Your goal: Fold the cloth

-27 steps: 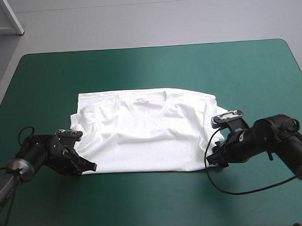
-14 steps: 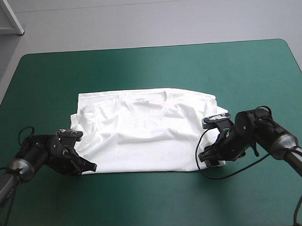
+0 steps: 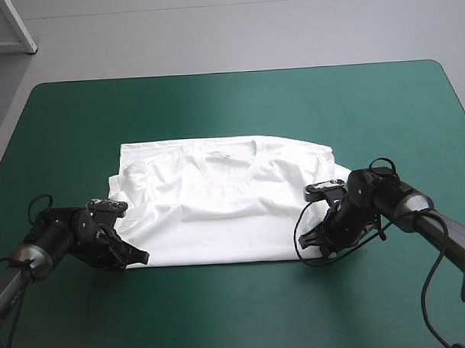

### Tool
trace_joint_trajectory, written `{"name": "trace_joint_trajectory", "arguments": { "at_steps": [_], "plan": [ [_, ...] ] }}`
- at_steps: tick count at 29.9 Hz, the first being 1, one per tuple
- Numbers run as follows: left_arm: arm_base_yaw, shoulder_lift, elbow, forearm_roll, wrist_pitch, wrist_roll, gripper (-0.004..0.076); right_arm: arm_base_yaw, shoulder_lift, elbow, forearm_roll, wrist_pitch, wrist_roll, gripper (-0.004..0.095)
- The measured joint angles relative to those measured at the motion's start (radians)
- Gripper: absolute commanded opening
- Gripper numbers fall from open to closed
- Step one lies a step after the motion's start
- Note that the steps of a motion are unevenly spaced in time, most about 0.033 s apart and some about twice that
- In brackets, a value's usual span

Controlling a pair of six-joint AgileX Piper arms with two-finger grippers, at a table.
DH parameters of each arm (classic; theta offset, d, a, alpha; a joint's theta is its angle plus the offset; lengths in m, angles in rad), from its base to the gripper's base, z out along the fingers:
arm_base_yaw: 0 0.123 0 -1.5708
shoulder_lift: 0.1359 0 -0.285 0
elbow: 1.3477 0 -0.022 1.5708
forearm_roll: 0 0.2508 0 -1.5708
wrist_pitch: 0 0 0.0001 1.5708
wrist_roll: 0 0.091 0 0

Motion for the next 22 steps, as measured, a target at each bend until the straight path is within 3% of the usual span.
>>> {"name": "trace_joint_trajectory", "arguments": {
  "at_steps": [13,22],
  "plan": [
    [-0.001,-0.092,0.003,0.047,-0.032,-0.009,0.0021,0.0,-0.109,0.0,-0.01,0.019,0.033,-0.0017],
    [-0.001,-0.129,-0.091,0.037,0.059,-0.016,0.0021,0.0,-0.181,-0.002,-0.002,0.033,0.028,-0.0017]
  ]
}}
